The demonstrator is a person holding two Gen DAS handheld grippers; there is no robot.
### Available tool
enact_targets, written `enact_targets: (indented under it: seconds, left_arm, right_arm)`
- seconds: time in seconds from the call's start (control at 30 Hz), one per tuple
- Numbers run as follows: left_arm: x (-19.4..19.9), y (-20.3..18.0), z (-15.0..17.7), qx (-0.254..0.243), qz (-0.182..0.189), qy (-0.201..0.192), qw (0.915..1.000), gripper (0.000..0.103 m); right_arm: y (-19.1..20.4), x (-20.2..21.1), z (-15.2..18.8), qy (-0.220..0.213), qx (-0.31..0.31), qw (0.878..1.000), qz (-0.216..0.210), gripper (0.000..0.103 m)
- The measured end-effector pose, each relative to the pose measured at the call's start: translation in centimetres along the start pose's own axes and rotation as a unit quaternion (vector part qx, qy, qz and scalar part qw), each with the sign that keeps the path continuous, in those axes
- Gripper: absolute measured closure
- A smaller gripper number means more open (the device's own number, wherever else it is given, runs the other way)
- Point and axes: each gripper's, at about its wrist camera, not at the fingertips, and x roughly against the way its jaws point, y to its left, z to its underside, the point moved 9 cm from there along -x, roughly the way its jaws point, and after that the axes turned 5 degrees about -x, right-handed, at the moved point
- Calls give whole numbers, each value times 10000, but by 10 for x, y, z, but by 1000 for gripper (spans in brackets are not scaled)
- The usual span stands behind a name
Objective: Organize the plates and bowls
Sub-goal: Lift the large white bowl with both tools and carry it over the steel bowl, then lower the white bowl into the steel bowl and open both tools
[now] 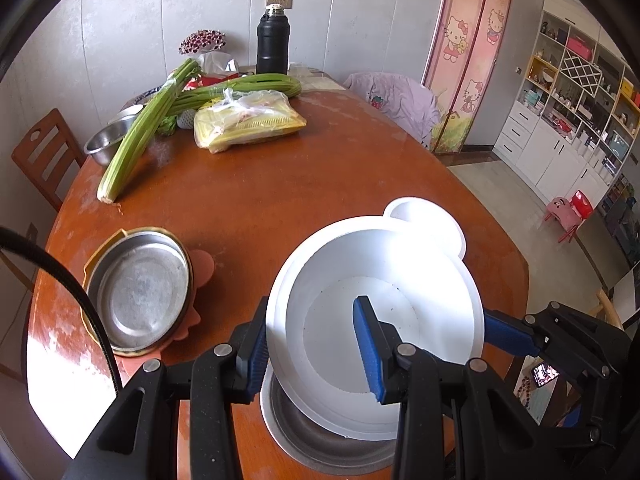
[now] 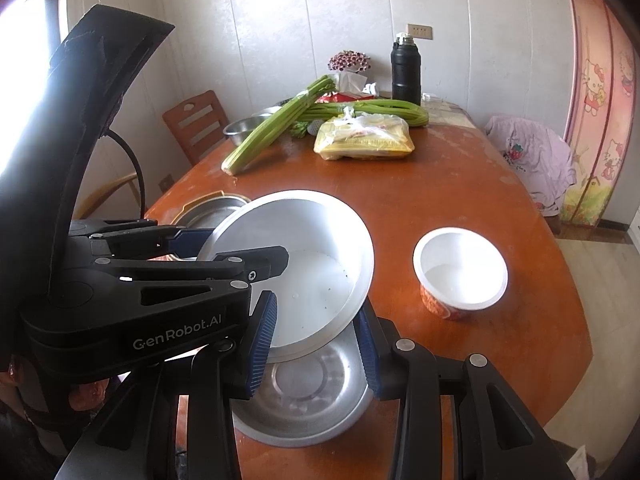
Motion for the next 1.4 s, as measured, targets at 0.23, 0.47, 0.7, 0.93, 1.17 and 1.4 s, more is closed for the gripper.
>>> enact_targets:
  seconds: [0.23,0.47,0.7,0.93,1.17,1.4]
  left_arm:
    - [-6,0,17,80,34,130,9999,64]
    - [-8,-4,29,88,6,183,9998,64]
    - [-16,-11,44,46,-39,318,9995,64]
    - [-25,-12,58,121,4,453,9989,64]
    - [-28,-10,65,192,-104,589,9980,64]
    - [-34,-13,69,175,-109,702,9973,64]
  right_arm:
    - [4,-3,16,98,74,9999,-7,61]
    - [3,-3,28,180,64,9998,-85,61]
    - [-2,-6,45,328,42,9994,-112,61]
    - [0,-11,57,421,250,9988,-9,62]
    - [0,-16,63,587,220,9980,-94,62]
    - [-3,-18,68,586,249,9980,-40,63]
